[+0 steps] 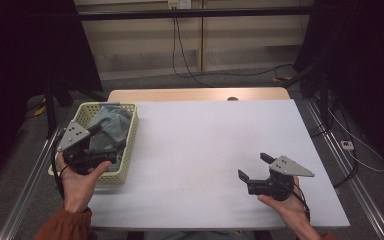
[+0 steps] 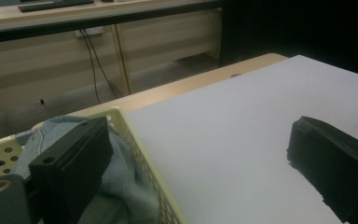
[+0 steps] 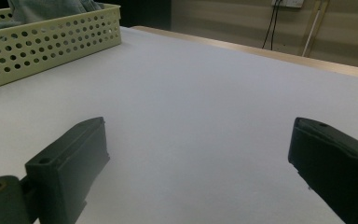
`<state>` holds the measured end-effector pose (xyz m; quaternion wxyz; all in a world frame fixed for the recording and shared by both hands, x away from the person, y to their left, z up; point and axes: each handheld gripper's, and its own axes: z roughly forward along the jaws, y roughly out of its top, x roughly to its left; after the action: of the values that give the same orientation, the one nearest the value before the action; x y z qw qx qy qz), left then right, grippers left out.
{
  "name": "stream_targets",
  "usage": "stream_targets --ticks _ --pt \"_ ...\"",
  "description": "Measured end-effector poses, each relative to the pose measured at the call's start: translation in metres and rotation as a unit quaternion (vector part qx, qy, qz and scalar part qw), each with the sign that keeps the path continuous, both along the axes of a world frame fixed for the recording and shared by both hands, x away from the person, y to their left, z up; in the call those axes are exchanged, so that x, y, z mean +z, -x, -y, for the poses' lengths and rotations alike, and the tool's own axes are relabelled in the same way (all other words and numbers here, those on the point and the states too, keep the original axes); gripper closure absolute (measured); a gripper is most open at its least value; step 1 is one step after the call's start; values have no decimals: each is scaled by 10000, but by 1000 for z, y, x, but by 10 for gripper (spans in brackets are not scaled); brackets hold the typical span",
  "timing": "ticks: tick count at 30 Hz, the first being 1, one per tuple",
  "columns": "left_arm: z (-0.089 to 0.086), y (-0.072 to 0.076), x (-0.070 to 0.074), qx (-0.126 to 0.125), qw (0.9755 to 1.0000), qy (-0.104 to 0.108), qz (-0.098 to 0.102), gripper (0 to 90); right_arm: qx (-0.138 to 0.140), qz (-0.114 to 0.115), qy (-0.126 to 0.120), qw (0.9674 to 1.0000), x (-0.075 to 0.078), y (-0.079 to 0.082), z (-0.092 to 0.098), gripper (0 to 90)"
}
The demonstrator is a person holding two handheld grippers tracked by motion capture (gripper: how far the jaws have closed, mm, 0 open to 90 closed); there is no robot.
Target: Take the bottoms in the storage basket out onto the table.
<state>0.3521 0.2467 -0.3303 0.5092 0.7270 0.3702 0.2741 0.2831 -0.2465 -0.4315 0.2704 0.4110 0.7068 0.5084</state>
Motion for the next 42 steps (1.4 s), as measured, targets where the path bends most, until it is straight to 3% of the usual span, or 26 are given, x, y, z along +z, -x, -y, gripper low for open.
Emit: stream_targets --ticks 4,7,12,18,22,27,33,34,42 --pt "-2 -4 1 60 10000 -15 -26 61 12 2 -8 10000 0 0 0 46" --pt "-5 -13 -1 37 9998 -16 -200 62 12 6 -8 10000 0 0 0 46" --pt "-8 -21 -3 144 9994 -68 -312 66 11 -6 -12 10000 0 0 0 46" --pt "-12 -30 -2 252 9991 -140 -303 66 12 -11 -8 10000 0 0 0 46" --pt "-15 -38 -3 329 9984 -173 -435 62 18 -26 -11 10000 0 0 0 46" --pt "-17 -45 -5 445 9977 -215 -454 54 10 -35 -15 10000 0 -1 0 46" --pt "-23 -60 -10 621 9949 -441 -667 58 18 -40 -18 10000 0 0 0 46" --pt "-24 -65 -13 638 9937 -448 -808 59 15 -36 -16 10000 0 -1 0 46" --pt "-28 -79 -22 789 9906 -483 -1008 64 22 -43 -21 10000 0 -1 0 46"
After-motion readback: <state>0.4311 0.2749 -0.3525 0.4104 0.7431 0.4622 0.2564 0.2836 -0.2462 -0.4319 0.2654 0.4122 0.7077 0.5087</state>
